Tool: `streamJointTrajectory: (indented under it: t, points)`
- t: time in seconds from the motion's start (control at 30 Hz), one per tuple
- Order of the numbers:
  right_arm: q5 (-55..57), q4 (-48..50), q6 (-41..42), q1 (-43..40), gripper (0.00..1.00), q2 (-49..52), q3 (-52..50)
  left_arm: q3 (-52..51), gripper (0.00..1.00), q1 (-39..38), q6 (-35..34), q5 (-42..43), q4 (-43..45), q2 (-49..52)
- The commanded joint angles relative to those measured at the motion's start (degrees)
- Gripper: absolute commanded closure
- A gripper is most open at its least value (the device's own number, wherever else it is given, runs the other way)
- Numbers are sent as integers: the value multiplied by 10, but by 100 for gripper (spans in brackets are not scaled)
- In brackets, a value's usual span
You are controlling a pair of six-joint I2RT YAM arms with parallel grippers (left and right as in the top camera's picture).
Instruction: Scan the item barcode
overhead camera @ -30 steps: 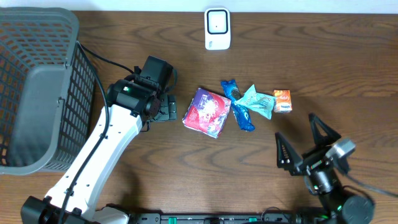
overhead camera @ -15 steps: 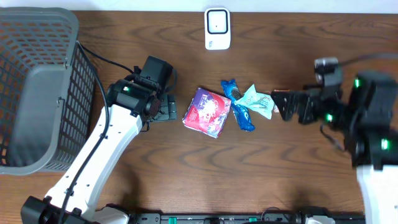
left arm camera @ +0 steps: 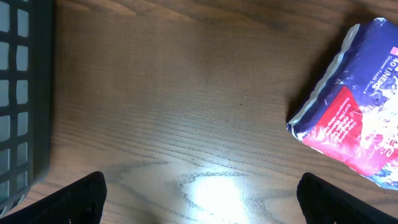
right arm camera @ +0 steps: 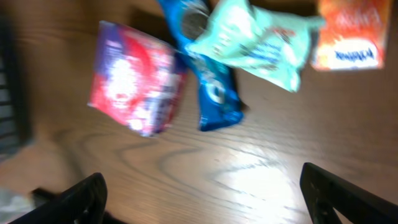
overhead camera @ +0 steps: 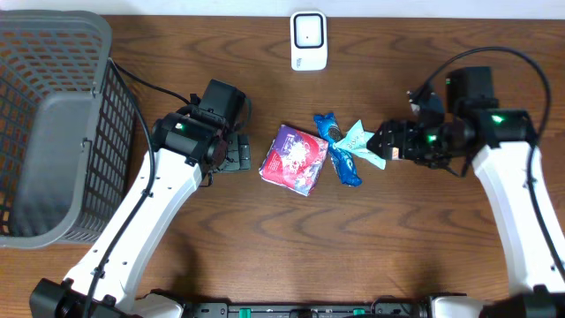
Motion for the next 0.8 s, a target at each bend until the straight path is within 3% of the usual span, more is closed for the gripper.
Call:
streamJointTrajectory:
  t: [0.0, 0.3, 0.77]
  points:
    - [50, -5, 42, 25, 3, 35, 8, 1, 2, -2, -3, -7, -3, 1]
    - [52, 5, 42, 70, 1, 59, 8, 1, 2, -2, -3, -7, -3, 1]
    - [55, 5, 42, 71, 1, 59, 8, 1, 2, -2, -3, -7, -3, 1]
